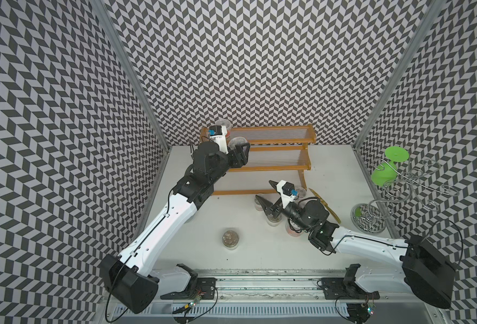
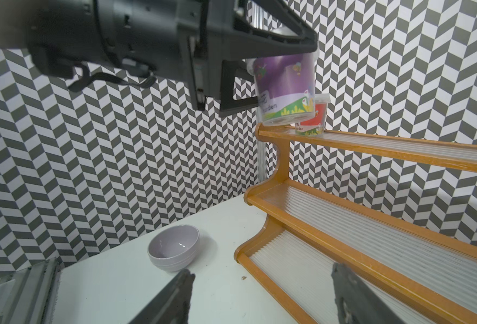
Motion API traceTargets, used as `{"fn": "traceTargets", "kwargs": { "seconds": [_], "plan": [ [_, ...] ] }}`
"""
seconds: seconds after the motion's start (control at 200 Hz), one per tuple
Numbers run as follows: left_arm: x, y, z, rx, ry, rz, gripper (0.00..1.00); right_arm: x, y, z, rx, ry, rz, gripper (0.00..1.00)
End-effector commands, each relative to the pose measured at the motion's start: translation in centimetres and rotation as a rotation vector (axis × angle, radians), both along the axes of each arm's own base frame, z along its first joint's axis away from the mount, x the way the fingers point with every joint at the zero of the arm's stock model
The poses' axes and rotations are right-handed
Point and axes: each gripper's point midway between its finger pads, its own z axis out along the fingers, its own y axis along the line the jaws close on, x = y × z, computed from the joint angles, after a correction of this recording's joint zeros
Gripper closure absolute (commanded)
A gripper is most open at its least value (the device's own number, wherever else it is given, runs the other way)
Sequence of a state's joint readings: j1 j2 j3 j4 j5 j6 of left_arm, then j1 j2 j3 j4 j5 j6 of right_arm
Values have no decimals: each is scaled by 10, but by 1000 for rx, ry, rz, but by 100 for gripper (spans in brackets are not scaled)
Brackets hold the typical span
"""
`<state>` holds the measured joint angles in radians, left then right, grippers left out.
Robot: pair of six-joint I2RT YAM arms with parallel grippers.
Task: Place the seed container on the shelf
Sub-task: Place the seed jar on the shelf.
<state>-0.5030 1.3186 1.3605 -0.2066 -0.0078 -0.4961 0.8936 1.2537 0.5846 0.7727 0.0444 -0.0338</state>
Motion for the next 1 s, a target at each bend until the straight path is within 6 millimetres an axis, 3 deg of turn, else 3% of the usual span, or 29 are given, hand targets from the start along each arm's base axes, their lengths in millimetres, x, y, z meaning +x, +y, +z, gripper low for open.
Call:
{"fn": "traceTargets", "kwargs": {
  "seconds": [0.0, 0.29, 0.581, 0.991],
  "plan": [
    [17, -2, 13, -4, 9, 68, 38, -2, -12, -6, -25, 17, -33, 21],
    [60, -16, 20, 58, 4, 158, 37, -10, -29, 1, -22, -7, -58, 21],
    [98, -21, 8, 131, 24, 245, 37, -13, -33, 3, -30, -8, -59, 20],
    [122, -23, -9, 182, 35, 315, 38, -14, -38, 2, -35, -8, -74, 20]
  ]
}}
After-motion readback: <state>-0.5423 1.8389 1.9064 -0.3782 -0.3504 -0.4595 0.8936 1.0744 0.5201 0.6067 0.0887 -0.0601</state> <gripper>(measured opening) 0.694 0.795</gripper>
